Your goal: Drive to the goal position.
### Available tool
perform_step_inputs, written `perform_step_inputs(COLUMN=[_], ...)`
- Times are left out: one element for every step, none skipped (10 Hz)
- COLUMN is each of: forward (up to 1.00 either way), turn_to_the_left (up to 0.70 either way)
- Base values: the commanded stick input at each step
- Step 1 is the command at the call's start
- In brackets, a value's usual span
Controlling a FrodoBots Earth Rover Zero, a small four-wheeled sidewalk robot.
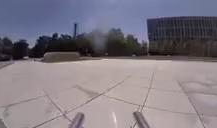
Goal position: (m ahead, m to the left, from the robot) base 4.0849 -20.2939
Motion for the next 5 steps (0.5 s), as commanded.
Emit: perform_step_inputs(forward=[1.00,1.00,1.00,1.00,1.00], turn_to_the_left=[0.00,0.00,0.00,0.00,0.00])
